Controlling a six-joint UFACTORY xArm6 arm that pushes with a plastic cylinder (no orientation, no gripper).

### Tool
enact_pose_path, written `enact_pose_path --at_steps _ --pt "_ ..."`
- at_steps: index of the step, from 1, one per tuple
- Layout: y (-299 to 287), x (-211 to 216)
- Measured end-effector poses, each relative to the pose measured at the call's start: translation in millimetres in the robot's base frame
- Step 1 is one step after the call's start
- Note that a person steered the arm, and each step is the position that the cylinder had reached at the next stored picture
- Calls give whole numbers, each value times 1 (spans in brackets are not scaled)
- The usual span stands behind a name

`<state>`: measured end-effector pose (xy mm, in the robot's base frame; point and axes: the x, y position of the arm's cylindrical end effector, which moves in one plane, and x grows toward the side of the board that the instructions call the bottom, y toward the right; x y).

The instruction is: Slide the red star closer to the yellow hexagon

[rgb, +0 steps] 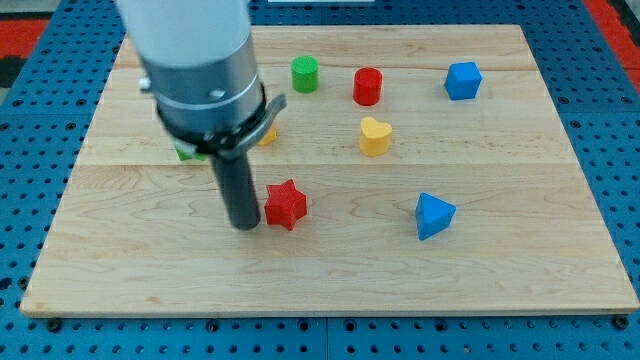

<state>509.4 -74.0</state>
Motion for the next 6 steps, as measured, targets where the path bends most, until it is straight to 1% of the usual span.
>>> enact_pose_path --at_steps 1,2,3,4,5,6 --pt "46 -4" --pt "41 49" --pt "60 47" --pt "63 -10" --pt "66 -36" --pt "74 -15"
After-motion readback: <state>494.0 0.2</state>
